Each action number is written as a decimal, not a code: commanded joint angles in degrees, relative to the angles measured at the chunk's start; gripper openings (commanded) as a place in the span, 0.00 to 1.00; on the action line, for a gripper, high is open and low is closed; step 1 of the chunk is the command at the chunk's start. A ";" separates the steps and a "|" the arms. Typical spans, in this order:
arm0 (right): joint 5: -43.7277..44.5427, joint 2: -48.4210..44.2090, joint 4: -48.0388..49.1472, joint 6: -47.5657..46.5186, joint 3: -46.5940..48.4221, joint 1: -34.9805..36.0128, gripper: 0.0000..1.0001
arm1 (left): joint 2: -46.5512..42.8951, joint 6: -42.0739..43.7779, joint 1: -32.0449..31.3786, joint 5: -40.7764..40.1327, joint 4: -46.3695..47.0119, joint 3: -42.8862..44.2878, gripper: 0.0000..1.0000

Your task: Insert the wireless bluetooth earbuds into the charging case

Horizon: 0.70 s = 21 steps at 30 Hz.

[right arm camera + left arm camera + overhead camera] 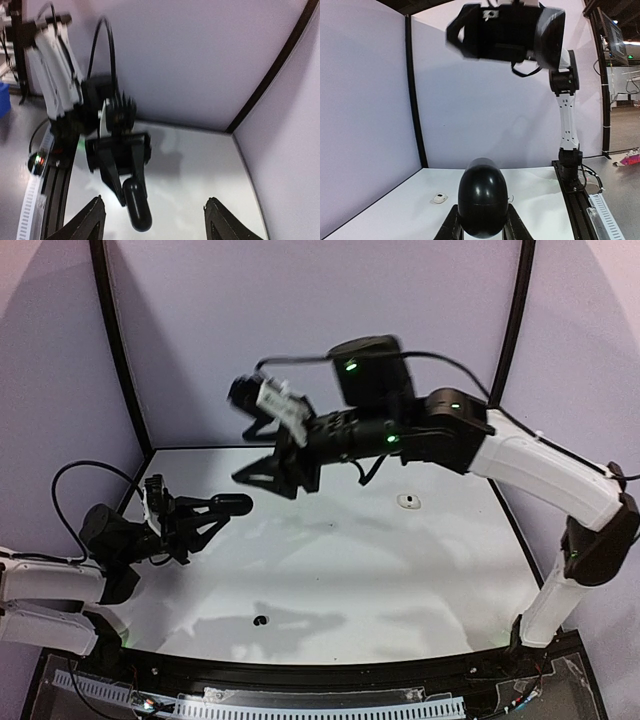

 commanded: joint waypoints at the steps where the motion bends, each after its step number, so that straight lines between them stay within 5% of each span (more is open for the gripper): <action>1: -3.30 -8.07 17.32 6.32 -6.03 -1.55 0.69 | -2.28 -1.66 0.06 -4.27 -2.66 0.33 0.01; 8: -1.70 -7.45 14.94 7.51 -7.55 -2.00 0.69 | -3.96 -3.15 0.06 -4.69 -4.48 0.38 0.01; 13: -0.60 -1.67 6.12 7.67 -4.80 -1.66 0.85 | -4.27 -3.94 0.06 -3.11 -4.64 0.56 0.01; 21: -8.95 1.75 8.53 7.82 -8.69 -1.71 0.82 | -4.23 -7.79 0.08 2.26 -4.70 2.40 0.01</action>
